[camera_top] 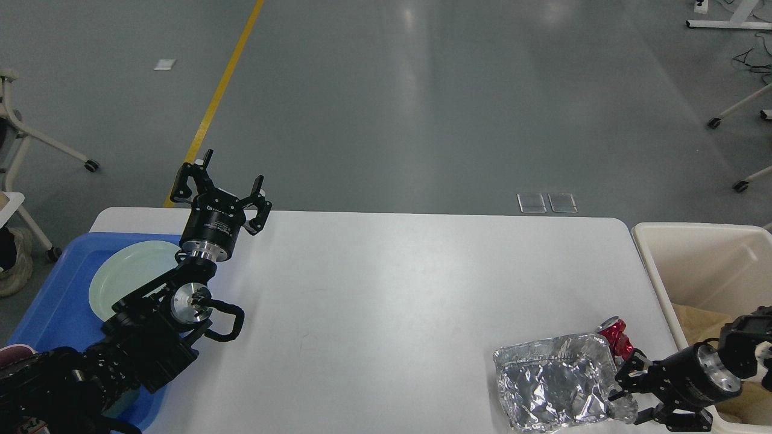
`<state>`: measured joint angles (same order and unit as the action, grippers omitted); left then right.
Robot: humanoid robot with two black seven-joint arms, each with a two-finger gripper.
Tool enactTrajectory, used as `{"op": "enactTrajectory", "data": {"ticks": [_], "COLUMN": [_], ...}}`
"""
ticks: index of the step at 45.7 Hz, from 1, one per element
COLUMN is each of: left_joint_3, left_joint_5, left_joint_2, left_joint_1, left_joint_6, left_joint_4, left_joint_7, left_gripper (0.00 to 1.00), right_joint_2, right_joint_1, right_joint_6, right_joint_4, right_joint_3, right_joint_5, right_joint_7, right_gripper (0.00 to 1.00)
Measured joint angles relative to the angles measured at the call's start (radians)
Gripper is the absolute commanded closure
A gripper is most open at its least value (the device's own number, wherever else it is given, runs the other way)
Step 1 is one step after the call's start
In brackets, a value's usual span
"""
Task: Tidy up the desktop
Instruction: 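Lower the right gripper to the crumpled foil package, then grasp the foil package with the right gripper and lift it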
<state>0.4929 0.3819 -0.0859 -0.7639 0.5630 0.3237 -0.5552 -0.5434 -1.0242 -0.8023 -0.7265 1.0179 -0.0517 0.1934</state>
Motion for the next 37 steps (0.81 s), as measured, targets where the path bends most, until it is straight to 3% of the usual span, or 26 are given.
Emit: {"op": "enactTrajectory", "data": {"ticks": [3,4,25,37], "left_joint_3": [0.000,0.000,0.000,0.000], "left_joint_5": [0.000,0.000,0.000,0.000], "left_joint_2": [0.000,0.000,0.000,0.000], "left_joint_1": [0.000,0.000,0.000,0.000], "left_joint_6": [0.000,0.000,0.000,0.000], "left_joint_4": [0.000,0.000,0.000,0.000], "left_joint_7": [0.000,0.000,0.001,0.001], "left_gripper": [0.03,0.03,0.03,0.03], "right_joint_2": [-0.004,-0.006,-0.021,-0.069], "right_joint_1": [-0.002,-0.004,-0.033,-0.152], "right_joint_6": [-0.006,-0.008,-0.023,-0.140], "right_joint_4": [-0.003,-0.005,-0.039,-0.060], "right_joint_3": [0.001,0.002,0.017,0.071], "right_joint_5": [0.002,0.003,0.006,0.007], "right_joint_7": [0.000,0.000,-0.001,-0.001], "right_gripper": [0.99,1.00,1.00,1.00]}}
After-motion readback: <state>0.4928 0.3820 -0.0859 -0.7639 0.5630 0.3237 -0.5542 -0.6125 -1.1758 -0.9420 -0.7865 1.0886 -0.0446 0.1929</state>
